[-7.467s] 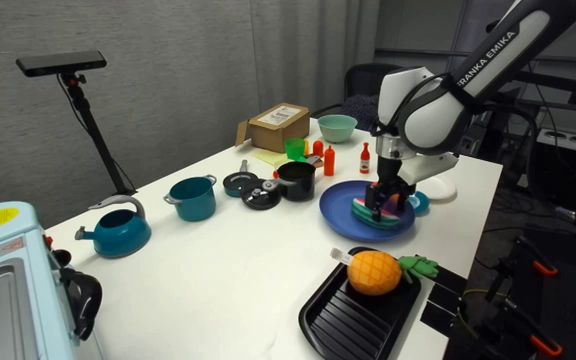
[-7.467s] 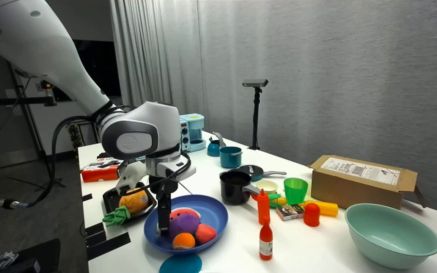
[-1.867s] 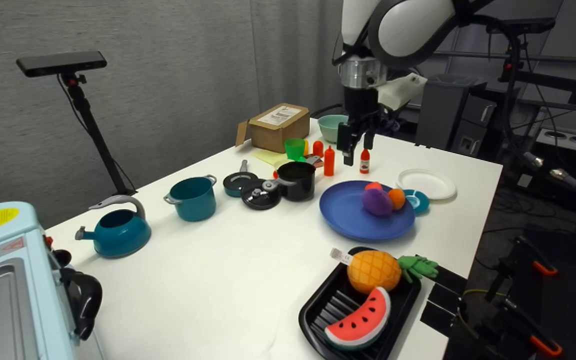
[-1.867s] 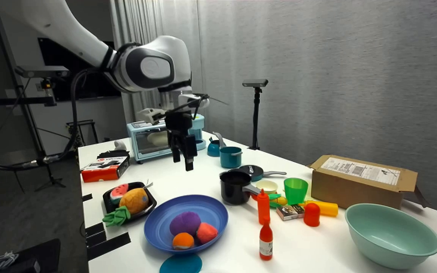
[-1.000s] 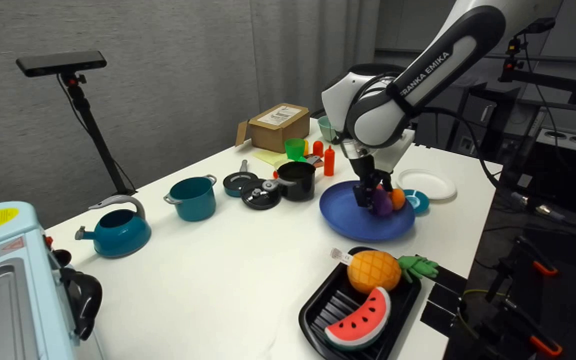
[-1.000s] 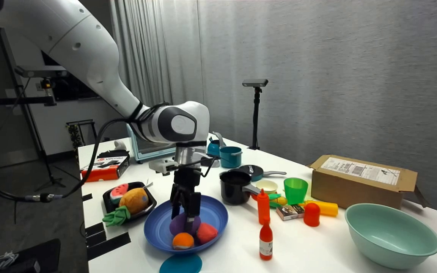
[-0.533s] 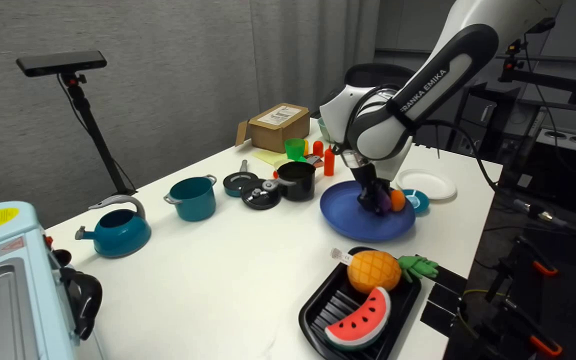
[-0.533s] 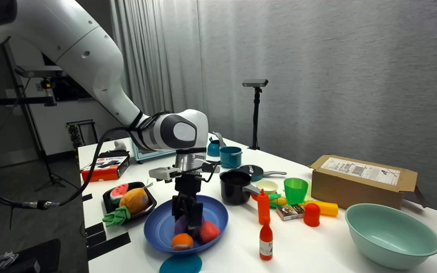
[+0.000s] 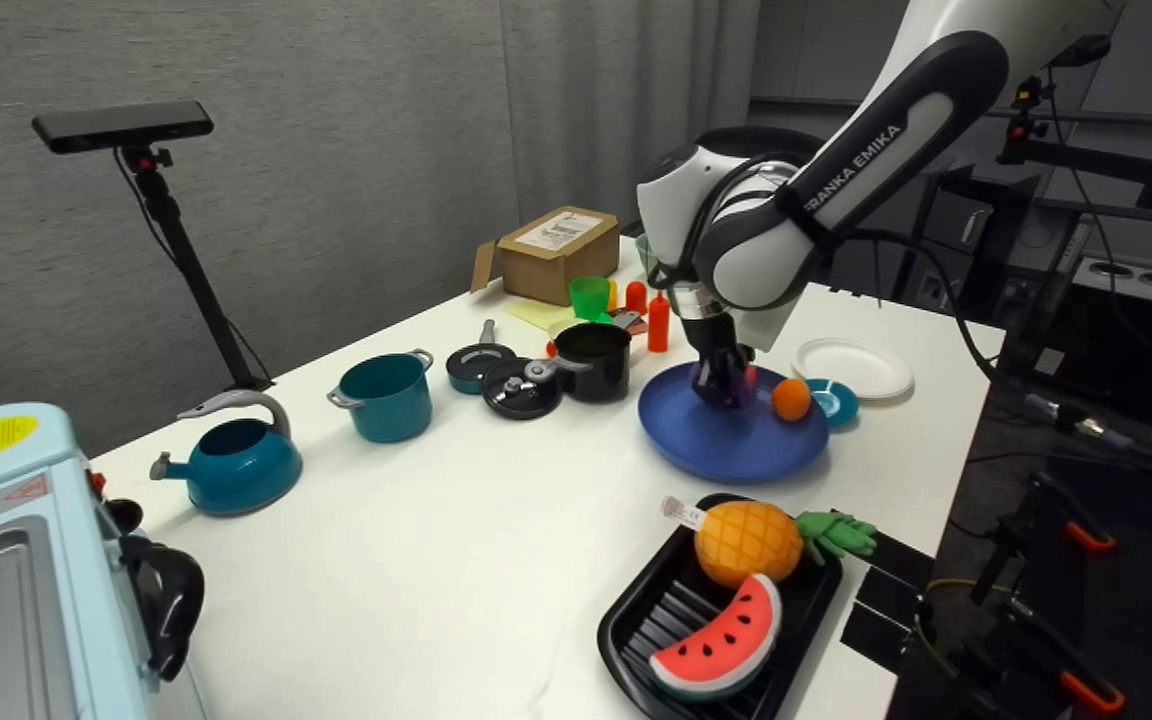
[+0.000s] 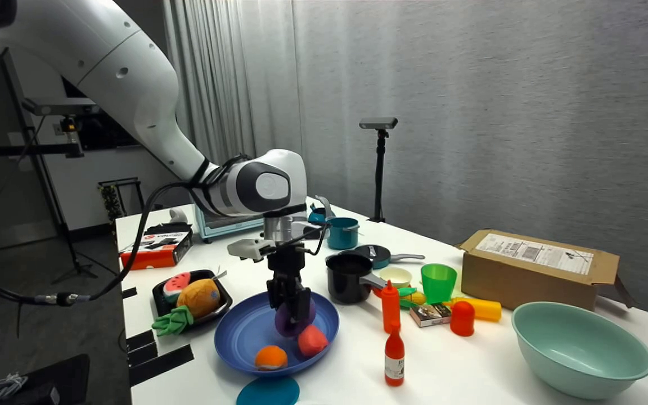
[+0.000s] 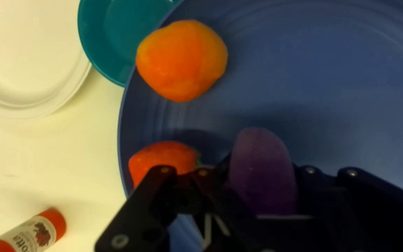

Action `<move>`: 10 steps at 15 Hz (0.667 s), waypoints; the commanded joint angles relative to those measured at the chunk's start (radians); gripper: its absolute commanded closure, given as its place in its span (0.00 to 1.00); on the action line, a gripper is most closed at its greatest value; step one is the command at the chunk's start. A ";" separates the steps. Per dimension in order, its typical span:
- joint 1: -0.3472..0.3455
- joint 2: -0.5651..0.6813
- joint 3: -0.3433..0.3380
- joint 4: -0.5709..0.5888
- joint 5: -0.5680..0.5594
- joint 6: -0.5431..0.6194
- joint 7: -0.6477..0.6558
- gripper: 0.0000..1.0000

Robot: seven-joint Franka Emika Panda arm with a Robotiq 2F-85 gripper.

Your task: Put the pineapple and watermelon plushies on the black plate, then put the purple and strawberry plushies in the black pot, then the orange plushie on the white plate

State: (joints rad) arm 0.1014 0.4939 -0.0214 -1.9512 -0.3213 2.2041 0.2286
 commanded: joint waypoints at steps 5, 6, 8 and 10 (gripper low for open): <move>0.013 -0.026 0.002 0.080 0.005 0.147 -0.033 0.96; 0.019 -0.014 0.000 0.107 0.002 0.164 -0.029 0.96; 0.031 0.022 -0.004 0.179 -0.004 0.188 -0.025 0.96; 0.035 0.044 0.005 0.244 0.015 0.200 -0.036 0.96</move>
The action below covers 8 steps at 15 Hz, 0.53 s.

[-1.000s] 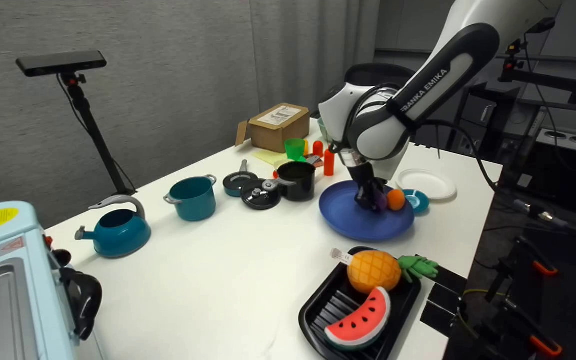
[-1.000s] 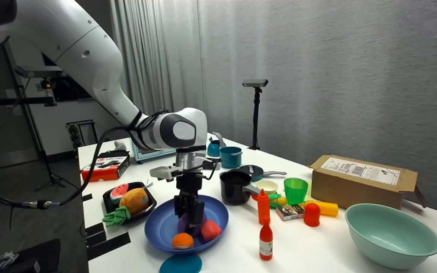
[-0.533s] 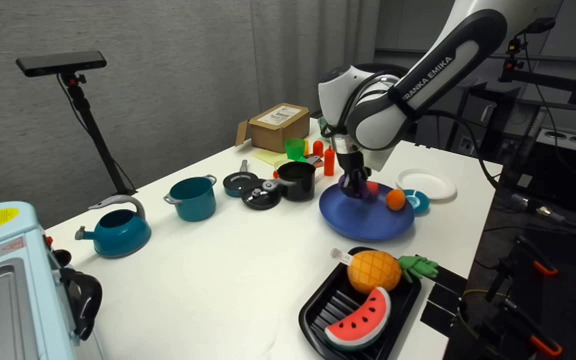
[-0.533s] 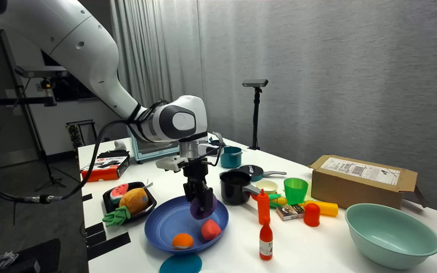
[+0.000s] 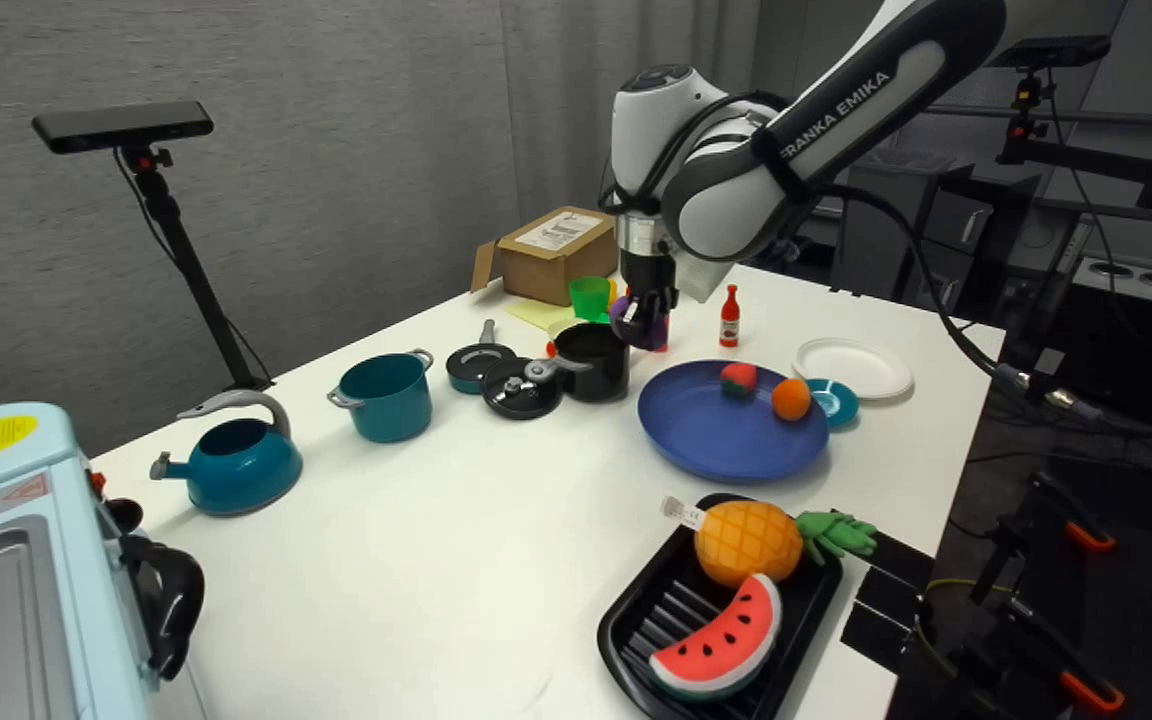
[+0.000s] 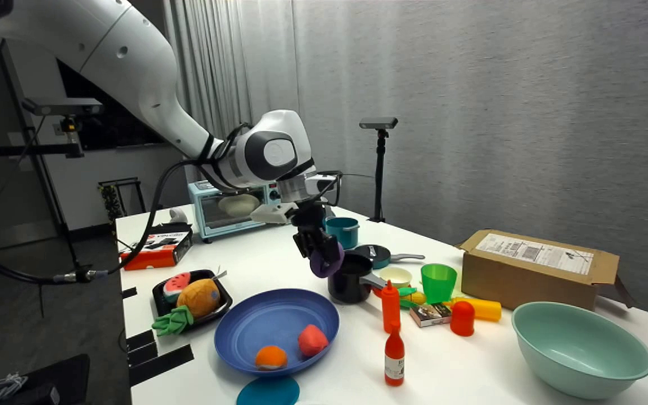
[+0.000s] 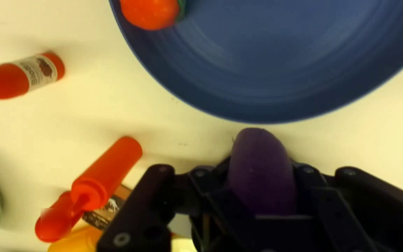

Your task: Put the pineapple and watermelon plushies on the black plate, then put the purple and strawberry plushies in the black pot, then the orange plushie on the white plate

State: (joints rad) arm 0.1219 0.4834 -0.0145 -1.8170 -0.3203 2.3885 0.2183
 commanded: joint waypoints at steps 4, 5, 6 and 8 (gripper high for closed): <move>0.042 0.123 -0.022 0.252 -0.007 0.017 -0.006 0.96; 0.048 0.150 -0.027 0.291 -0.008 0.014 0.000 0.96; 0.050 0.180 -0.032 0.329 -0.002 -0.003 0.003 0.96; 0.046 0.226 -0.030 0.377 0.017 -0.019 -0.008 0.96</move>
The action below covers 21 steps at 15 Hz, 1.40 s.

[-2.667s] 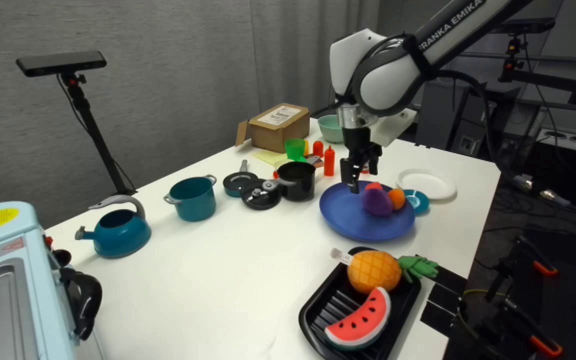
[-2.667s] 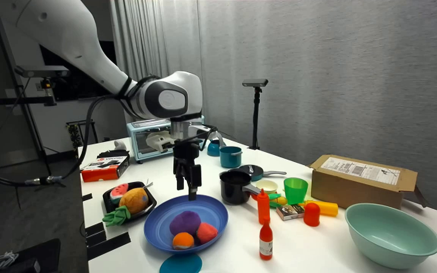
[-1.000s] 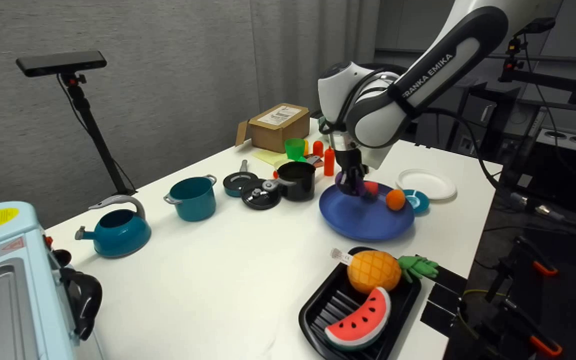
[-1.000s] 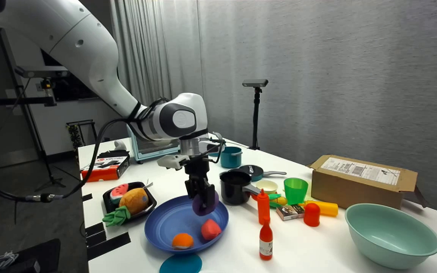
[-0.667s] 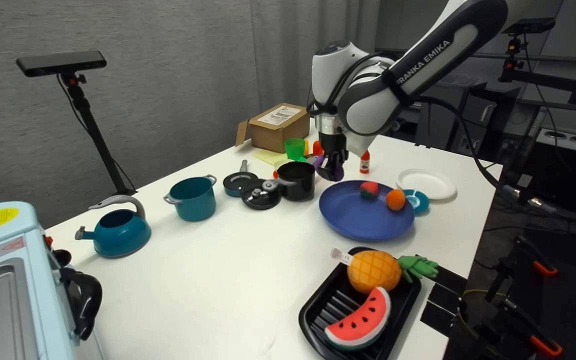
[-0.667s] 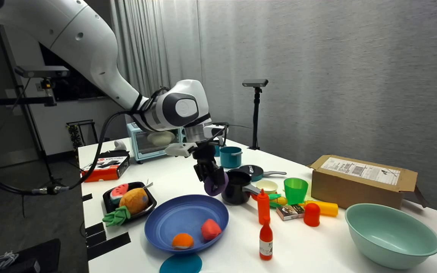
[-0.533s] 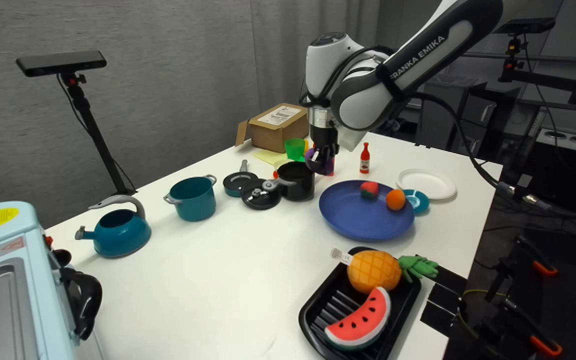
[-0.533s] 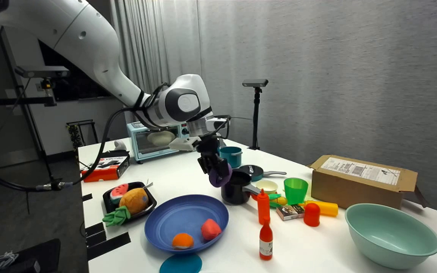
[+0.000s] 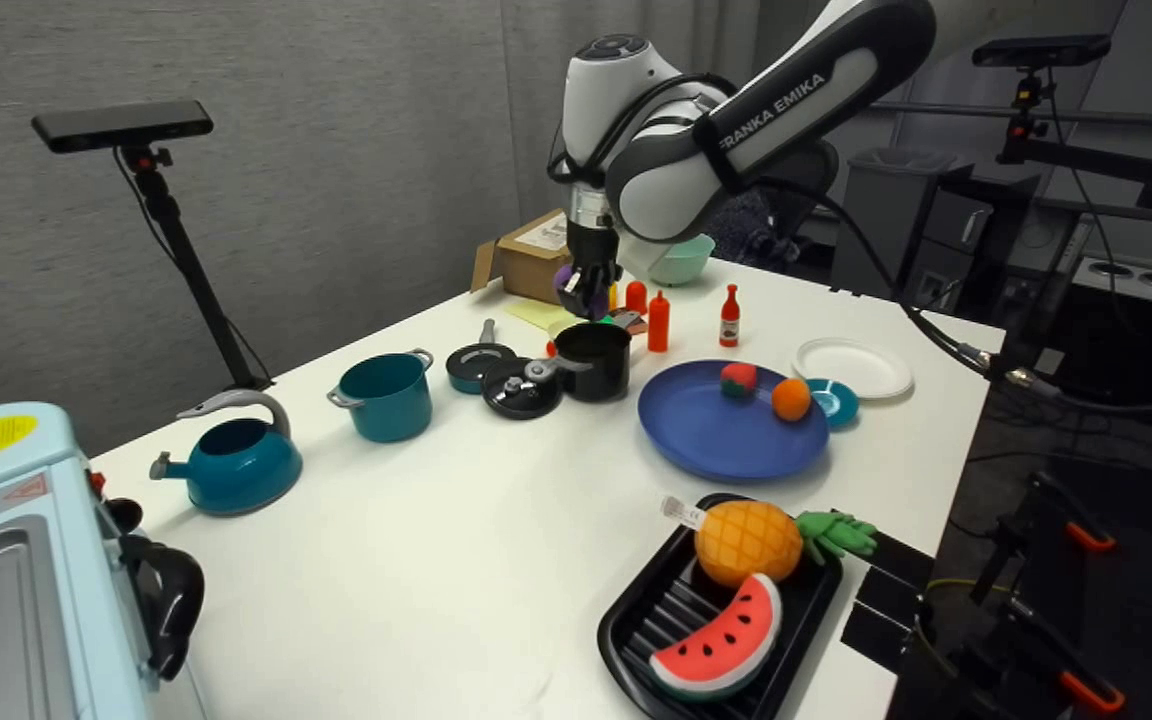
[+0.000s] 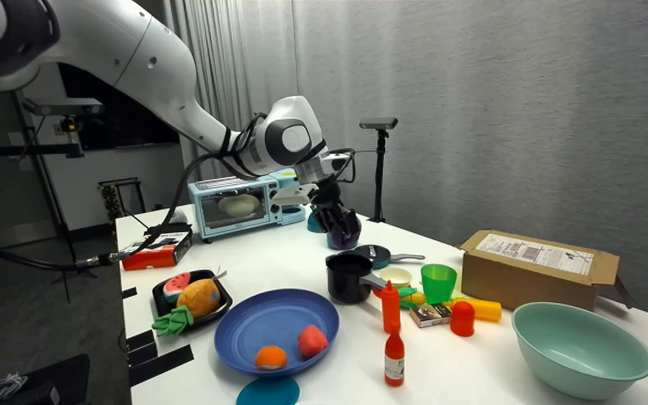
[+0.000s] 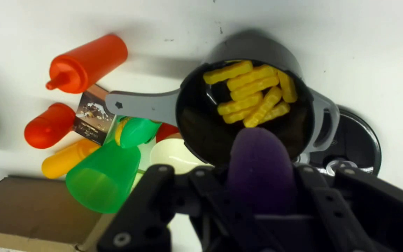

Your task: Put the pineapple and watermelon plushies on the black plate, then put the purple and strawberry plushies in the black pot, then the orange plushie on the white plate

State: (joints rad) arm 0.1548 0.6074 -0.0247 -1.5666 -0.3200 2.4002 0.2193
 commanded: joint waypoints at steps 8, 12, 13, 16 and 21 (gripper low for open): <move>0.006 0.131 -0.003 0.182 0.053 -0.067 -0.057 0.35; 0.008 0.105 0.004 0.181 0.065 -0.124 -0.085 0.05; 0.007 0.099 0.004 0.177 0.066 -0.136 -0.089 0.01; 0.006 0.087 0.005 0.171 0.071 -0.170 -0.087 0.02; 0.001 0.050 0.018 0.164 0.105 -0.288 -0.090 0.00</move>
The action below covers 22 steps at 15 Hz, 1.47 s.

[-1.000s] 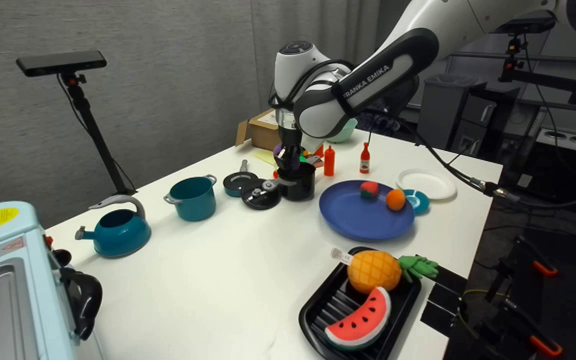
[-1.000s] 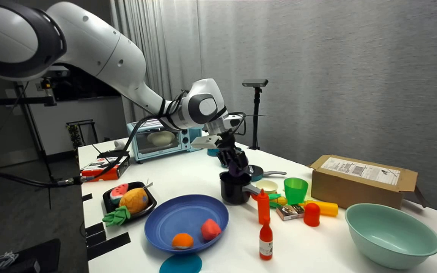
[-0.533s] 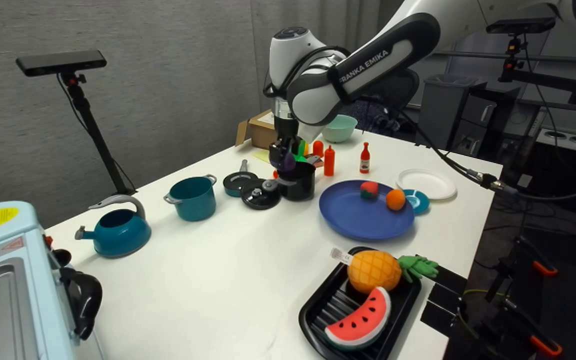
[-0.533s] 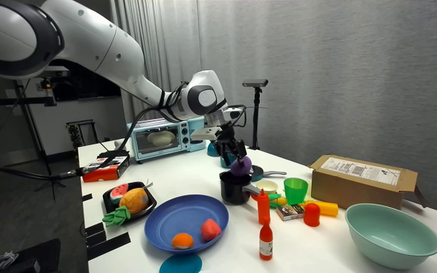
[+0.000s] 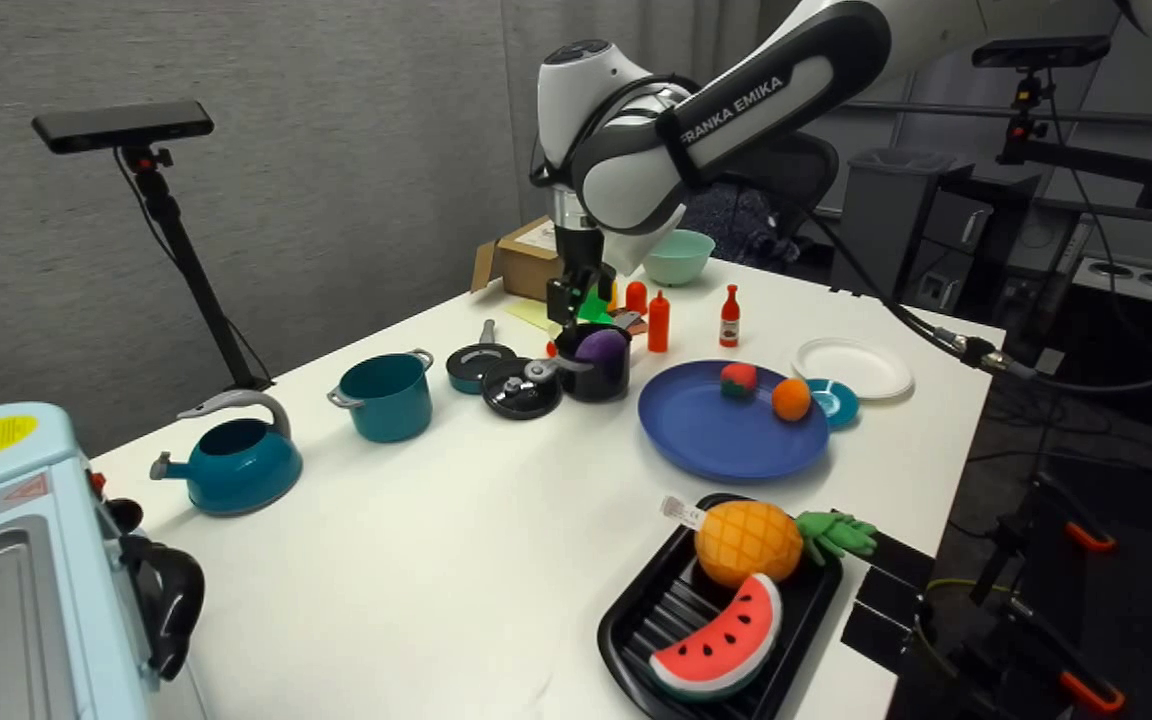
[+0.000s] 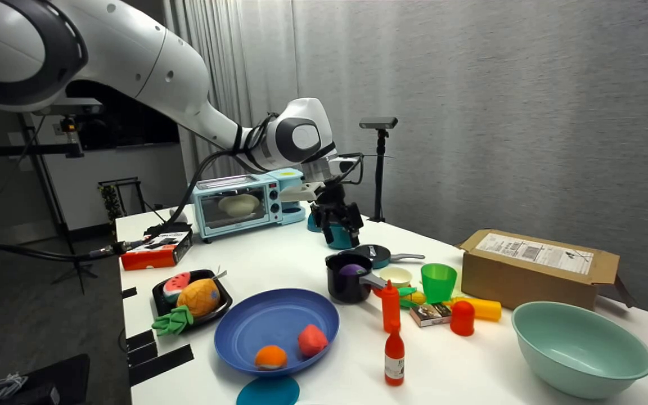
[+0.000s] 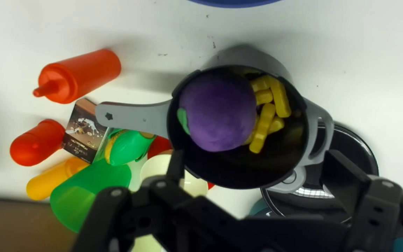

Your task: Put the pineapple and watermelon plushies on the black plate, then put the purple and strawberry plushies in the black pot, then the orange plushie on the white plate

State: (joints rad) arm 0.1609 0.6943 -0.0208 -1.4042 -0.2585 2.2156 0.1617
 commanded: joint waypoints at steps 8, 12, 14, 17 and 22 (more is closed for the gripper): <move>-0.033 -0.196 0.004 -0.174 0.068 -0.292 -0.014 0.00; -0.090 -0.240 -0.012 -0.343 0.078 -0.227 -0.011 0.00; -0.115 -0.241 -0.020 -0.419 0.080 -0.161 -0.006 0.00; -0.135 -0.220 -0.039 -0.514 0.070 -0.001 0.014 0.00; -0.137 -0.200 -0.043 -0.588 0.094 0.216 0.033 0.00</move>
State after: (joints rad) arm 0.0208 0.5094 -0.0627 -1.9492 -0.1874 2.3445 0.1832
